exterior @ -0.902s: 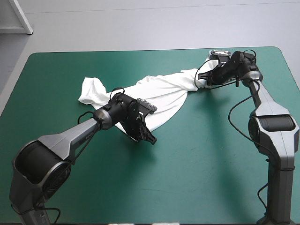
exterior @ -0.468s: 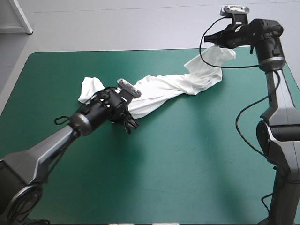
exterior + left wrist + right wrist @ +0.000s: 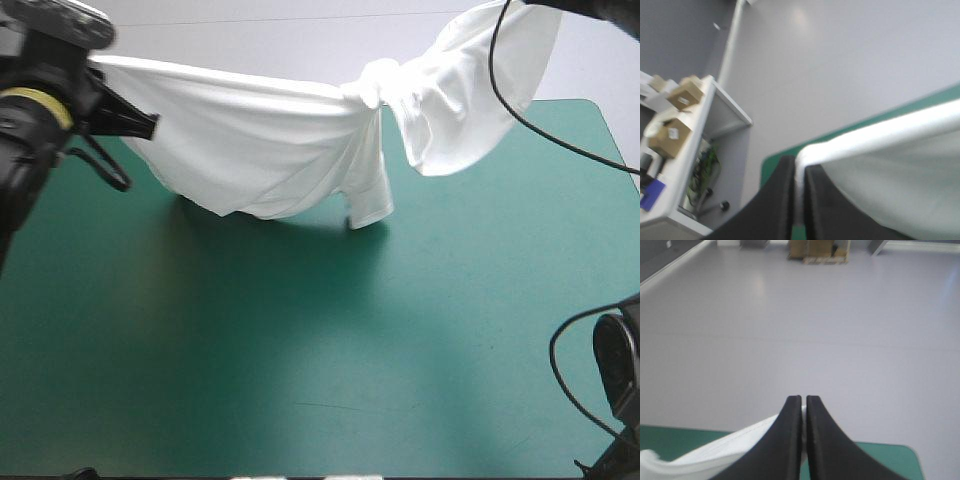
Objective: Fold the cloth
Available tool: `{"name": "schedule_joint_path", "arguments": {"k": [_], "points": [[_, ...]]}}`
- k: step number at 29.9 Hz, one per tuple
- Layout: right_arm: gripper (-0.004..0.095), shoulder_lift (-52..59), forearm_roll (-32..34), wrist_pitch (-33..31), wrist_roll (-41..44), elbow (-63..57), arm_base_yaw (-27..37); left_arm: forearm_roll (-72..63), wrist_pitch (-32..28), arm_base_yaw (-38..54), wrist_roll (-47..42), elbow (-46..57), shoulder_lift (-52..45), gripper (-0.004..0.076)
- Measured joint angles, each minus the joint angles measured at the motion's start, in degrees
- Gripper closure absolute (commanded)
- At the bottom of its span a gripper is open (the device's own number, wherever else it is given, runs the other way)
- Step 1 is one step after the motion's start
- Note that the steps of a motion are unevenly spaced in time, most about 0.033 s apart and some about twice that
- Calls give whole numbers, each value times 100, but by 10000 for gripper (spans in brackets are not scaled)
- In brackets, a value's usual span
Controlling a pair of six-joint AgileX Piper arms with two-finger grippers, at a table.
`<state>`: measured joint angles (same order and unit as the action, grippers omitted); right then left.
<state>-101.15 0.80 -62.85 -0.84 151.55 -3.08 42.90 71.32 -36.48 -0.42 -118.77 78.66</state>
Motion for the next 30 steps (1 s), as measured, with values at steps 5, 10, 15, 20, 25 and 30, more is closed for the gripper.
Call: {"name": "schedule_joint_path", "arguments": {"k": [5,10,15,20,25,30], "points": [[925,632,830,69,166,37,-6,458,0,0,677,-1448,-47,705],[925,1094,1023,142,192,37,-20,459,0,-6,898,-2277,-105,705],[925,1540,1197,356,192,42,-40,385,0,-18,998,-2478,-173,705],[926,1746,1629,418,216,88,-56,385,-5,-24,1198,-2478,-173,705],[925,1692,1657,333,216,88,-56,321,-5,-24,1218,-2478,-166,705],[925,1421,1275,309,167,88,-56,443,1,-24,1224,-2471,45,705]]}}
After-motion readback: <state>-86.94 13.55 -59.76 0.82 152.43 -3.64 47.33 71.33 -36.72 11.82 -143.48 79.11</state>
